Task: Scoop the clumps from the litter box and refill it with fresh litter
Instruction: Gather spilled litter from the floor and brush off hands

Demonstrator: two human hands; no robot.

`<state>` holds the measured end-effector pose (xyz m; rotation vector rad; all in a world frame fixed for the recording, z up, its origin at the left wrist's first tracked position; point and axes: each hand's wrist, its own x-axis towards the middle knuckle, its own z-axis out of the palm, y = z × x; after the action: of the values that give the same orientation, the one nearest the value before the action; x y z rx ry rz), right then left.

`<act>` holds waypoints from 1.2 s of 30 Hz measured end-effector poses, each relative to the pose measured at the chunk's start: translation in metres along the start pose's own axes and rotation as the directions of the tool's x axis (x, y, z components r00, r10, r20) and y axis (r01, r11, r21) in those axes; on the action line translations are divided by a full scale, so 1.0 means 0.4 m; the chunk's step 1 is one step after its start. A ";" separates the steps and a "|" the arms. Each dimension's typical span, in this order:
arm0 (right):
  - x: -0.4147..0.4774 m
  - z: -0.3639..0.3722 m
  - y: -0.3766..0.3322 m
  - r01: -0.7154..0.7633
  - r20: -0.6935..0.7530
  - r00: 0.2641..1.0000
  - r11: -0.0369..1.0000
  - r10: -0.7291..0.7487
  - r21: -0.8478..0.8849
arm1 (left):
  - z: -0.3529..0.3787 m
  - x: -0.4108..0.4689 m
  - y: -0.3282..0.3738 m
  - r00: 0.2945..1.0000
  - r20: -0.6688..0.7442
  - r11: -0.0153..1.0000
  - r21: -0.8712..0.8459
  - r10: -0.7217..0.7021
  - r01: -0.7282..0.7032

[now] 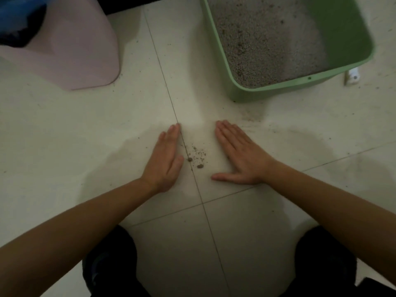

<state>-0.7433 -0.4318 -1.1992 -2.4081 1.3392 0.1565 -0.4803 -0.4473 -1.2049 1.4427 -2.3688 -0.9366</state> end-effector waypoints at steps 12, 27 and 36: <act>0.041 0.026 -0.073 0.105 -0.147 0.985 0.992 -0.094 0.070 | -0.017 -0.050 -0.029 0.996 -0.092 0.997 0.080 0.004 0.003; 0.099 0.019 -0.045 0.065 -0.345 0.933 0.892 0.105 0.447 | -0.029 -0.027 -0.052 0.993 -0.088 0.977 0.207 0.076 -0.056; 0.105 -0.036 0.025 -0.228 -0.271 0.770 0.647 0.577 0.728 | 0.064 0.017 0.024 0.960 -0.180 0.968 0.169 0.215 -0.186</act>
<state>-0.7303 -0.4752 -1.2003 -1.5257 1.7737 -0.7510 -0.5030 -0.4397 -1.2198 1.2472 -2.4215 -0.5476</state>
